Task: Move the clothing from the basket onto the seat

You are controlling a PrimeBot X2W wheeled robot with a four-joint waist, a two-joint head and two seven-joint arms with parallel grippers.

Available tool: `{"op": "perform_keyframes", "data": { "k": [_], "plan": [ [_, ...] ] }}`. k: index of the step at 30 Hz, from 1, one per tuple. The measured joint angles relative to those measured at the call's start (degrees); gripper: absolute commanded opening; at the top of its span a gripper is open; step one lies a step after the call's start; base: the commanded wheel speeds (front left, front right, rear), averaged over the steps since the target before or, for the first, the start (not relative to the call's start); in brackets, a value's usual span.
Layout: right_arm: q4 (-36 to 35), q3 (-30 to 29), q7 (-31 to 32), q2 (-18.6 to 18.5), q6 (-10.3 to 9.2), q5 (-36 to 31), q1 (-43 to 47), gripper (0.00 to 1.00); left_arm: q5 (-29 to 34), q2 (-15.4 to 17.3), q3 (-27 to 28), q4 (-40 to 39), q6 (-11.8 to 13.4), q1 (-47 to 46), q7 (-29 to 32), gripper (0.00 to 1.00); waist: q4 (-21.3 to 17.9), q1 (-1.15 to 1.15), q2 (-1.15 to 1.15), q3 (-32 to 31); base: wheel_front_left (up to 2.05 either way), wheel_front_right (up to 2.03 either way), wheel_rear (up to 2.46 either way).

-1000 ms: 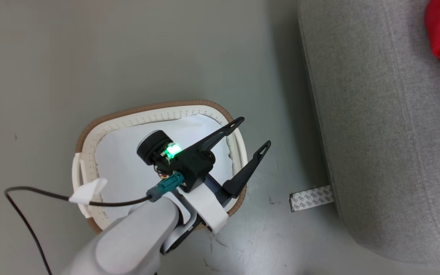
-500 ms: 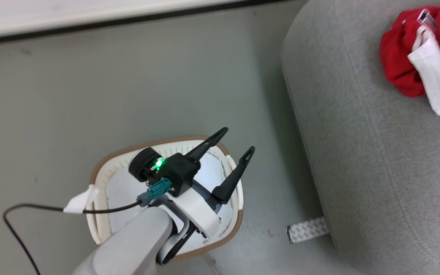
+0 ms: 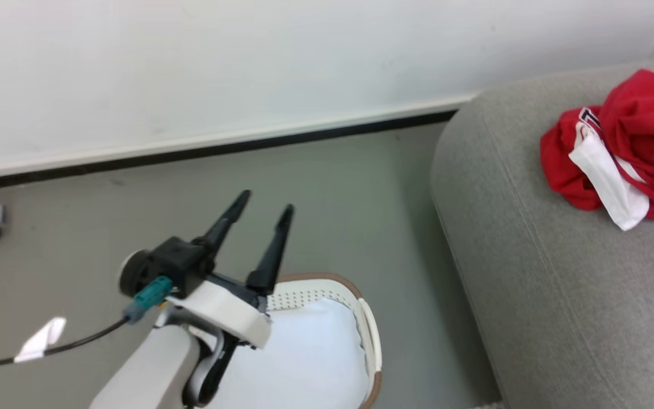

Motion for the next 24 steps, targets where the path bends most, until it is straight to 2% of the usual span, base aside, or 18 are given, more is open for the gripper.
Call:
{"op": "perform_keyframes", "data": {
  "k": [5,12,18,24],
  "plan": [
    [-3.4,-3.2,-9.2,4.4,0.00,-3.3,6.4,1.00,0.2,0.5,5.2,-1.0,1.2,4.1,0.0,1.00,2.4,0.00,0.00,-3.0,0.00,0.00,0.00],
    [-9.0,-9.9,-17.6,11.0,0.00,-9.2,18.6,1.00,0.3,0.2,12.9,-2.5,1.9,9.9,0.0,1.00,5.2,0.00,0.00,-5.8,0.00,0.00,0.00],
    [-15.4,-16.4,-20.4,18.7,0.00,-14.3,30.7,1.00,1.3,-1.4,19.1,-3.3,1.4,15.3,0.0,1.00,6.7,0.00,0.00,-7.3,0.00,0.00,0.00],
    [-21.2,-20.4,-20.8,27.0,0.00,-18.2,40.8,1.00,3.8,-4.9,25.7,-4.2,-0.1,21.1,0.0,1.00,7.2,0.00,0.00,-7.8,0.00,0.00,0.00]
  ]
}}
